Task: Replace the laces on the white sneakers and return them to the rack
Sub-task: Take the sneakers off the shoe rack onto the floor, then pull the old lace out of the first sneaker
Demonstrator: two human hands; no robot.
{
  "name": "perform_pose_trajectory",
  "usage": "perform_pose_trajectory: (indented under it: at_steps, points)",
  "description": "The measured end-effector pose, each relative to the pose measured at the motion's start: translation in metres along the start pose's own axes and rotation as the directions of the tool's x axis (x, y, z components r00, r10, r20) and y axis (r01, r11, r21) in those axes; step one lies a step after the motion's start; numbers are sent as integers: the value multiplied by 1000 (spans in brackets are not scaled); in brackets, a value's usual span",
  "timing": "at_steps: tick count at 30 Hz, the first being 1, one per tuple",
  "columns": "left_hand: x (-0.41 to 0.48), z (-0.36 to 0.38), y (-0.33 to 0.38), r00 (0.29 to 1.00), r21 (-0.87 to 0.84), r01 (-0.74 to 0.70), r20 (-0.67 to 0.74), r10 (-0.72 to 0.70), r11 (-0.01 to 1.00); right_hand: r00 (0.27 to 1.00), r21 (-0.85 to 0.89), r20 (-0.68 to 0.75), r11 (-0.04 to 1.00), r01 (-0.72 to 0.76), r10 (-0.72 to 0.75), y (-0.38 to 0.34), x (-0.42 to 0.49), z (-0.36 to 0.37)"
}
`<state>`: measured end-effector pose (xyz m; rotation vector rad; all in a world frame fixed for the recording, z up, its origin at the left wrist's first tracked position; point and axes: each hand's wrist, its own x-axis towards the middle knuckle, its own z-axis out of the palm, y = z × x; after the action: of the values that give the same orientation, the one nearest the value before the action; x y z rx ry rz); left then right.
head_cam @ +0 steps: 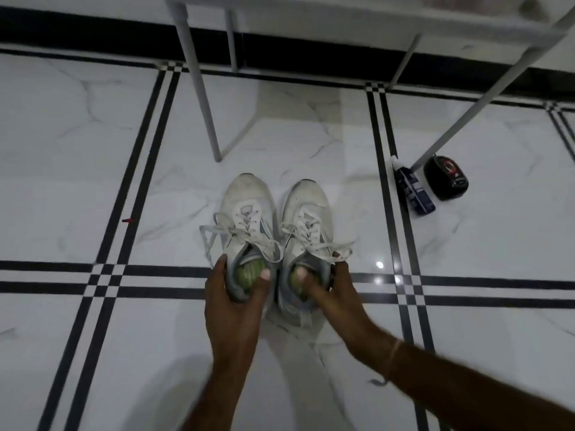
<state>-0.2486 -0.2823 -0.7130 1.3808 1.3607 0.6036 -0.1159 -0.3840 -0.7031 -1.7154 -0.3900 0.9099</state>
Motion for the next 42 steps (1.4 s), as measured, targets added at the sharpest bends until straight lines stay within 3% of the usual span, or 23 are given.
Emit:
perform_pose_trajectory:
  at_steps: [4,10,19,21,23,24,25,26,28,30,35,39,42]
  points:
    - [-17,0,4,999,1,-50,20,50,999,989,-202,-42,971,128,-139,8,-13,13]
    - [-2,-24,1,993,205,-74,103,54,976,965,-434,-195,898,75,-175,16,-19,5]
    - [-38,-18,-13,996,170,-66,75,54,983,936,-569,-299,822,-21,-184,33,-29,-38]
    - [-39,-17,-16,995,169,-62,82,48,984,876,-703,-324,710,29,-357,27,-34,-36]
    - [-36,-17,-19,995,125,-56,87,45,991,762,-791,-198,559,247,-616,18,-39,-29]
    - [-34,-17,-19,996,104,-48,81,39,993,741,-779,-98,514,358,-665,15,-39,-22]
    - [-32,-18,-18,997,87,-40,68,34,995,765,-719,3,530,449,-644,12,-42,-11]
    - [-30,-19,-14,998,75,-27,53,23,997,821,-622,90,612,488,-564,8,-43,1]
    - [-22,-24,-5,999,60,4,36,-6,998,910,-461,182,786,413,-372,5,-33,21]
    - [-9,-29,-1,999,105,-23,44,19,994,945,-371,181,870,323,-274,5,-14,31]
    - [-6,-41,-16,996,218,-88,24,85,972,960,-355,113,892,281,-257,29,-9,43]
    - [-17,-47,-23,997,61,-82,14,81,995,941,-324,7,890,322,-338,28,-13,44]
    - [-3,-40,-13,999,-2,-15,44,15,1000,932,-288,143,887,361,-333,10,7,49]
